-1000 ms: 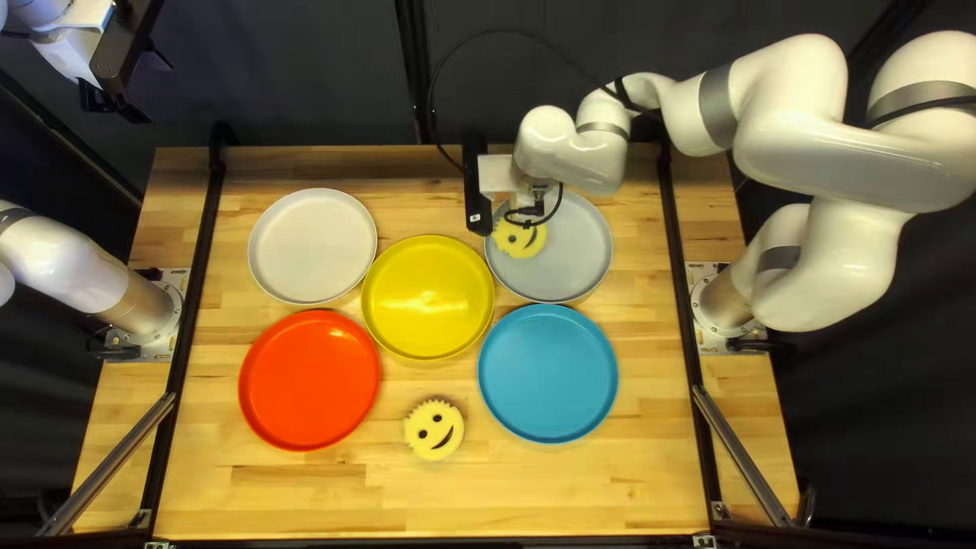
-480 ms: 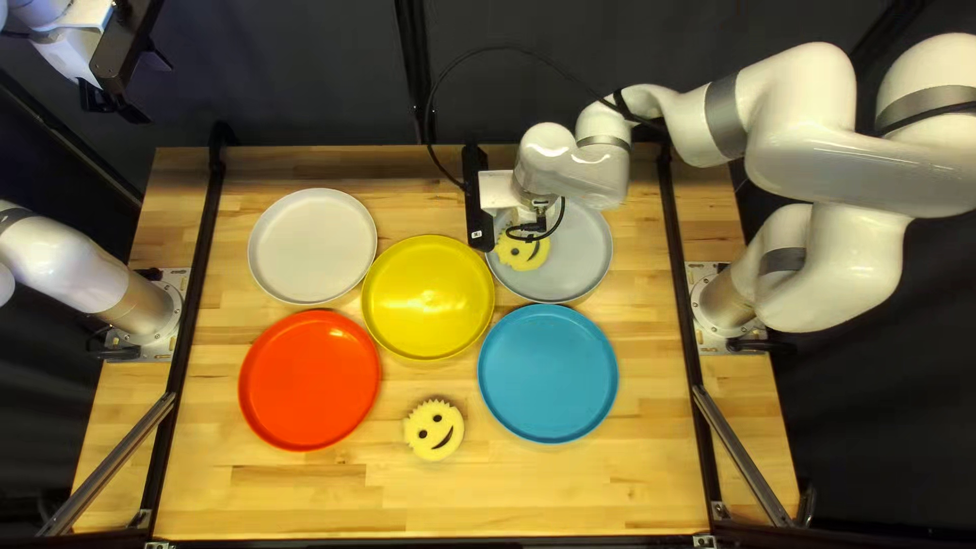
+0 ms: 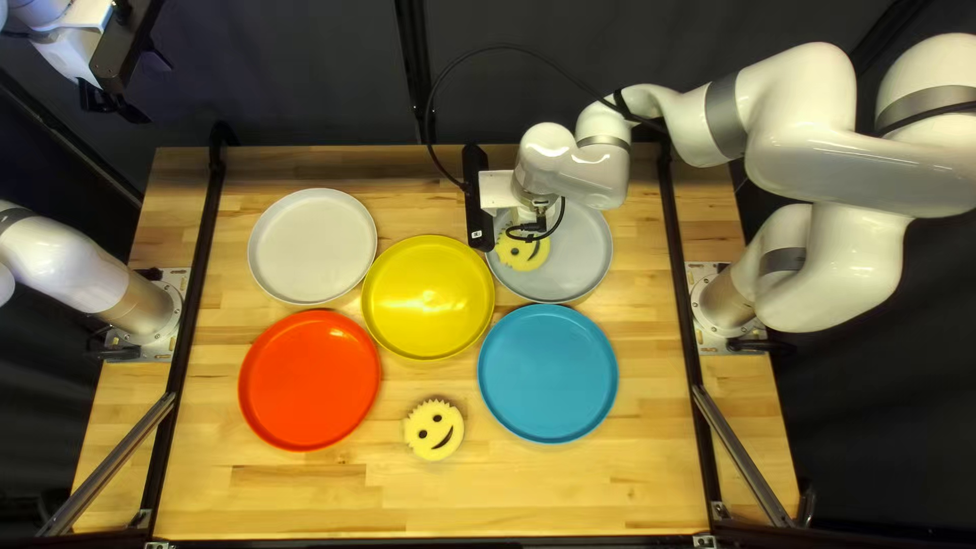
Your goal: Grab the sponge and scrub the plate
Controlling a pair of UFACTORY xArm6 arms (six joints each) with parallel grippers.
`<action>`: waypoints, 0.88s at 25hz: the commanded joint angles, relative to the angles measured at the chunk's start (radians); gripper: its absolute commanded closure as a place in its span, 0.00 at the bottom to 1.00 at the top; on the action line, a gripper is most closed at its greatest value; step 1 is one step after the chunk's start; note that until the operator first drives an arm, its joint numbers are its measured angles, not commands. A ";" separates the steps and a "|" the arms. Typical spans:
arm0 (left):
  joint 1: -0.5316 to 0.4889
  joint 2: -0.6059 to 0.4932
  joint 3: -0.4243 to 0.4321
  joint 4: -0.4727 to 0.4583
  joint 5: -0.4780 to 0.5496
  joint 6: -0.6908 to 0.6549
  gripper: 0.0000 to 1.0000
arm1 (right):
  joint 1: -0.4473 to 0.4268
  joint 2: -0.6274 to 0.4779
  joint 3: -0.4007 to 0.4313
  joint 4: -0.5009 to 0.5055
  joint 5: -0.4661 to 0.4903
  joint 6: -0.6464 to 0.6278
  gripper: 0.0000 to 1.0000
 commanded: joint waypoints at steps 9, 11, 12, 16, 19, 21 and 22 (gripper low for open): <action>0.000 0.000 0.000 0.000 0.000 0.000 0.00 | -0.158 0.114 -0.067 0.054 -0.065 -0.186 1.00; 0.000 0.000 0.000 0.000 0.000 0.000 0.00 | -0.175 0.120 -0.070 0.060 -0.067 -0.203 1.00; 0.000 0.000 0.000 0.000 0.000 0.000 0.00 | -0.178 0.120 -0.069 0.061 -0.067 -0.205 1.00; 0.000 0.000 0.000 0.000 0.000 0.000 0.00 | -0.153 0.076 -0.024 0.044 -0.066 -0.167 1.00; 0.000 0.000 0.000 0.000 0.000 0.000 0.00 | -0.120 0.045 0.021 0.022 -0.078 -0.123 1.00; 0.000 0.000 0.000 0.000 0.000 0.000 0.00 | -0.100 0.024 0.047 0.008 -0.082 -0.096 1.00; 0.000 0.000 0.000 0.000 0.000 0.000 0.00 | -0.094 0.018 0.055 0.004 -0.083 -0.089 1.00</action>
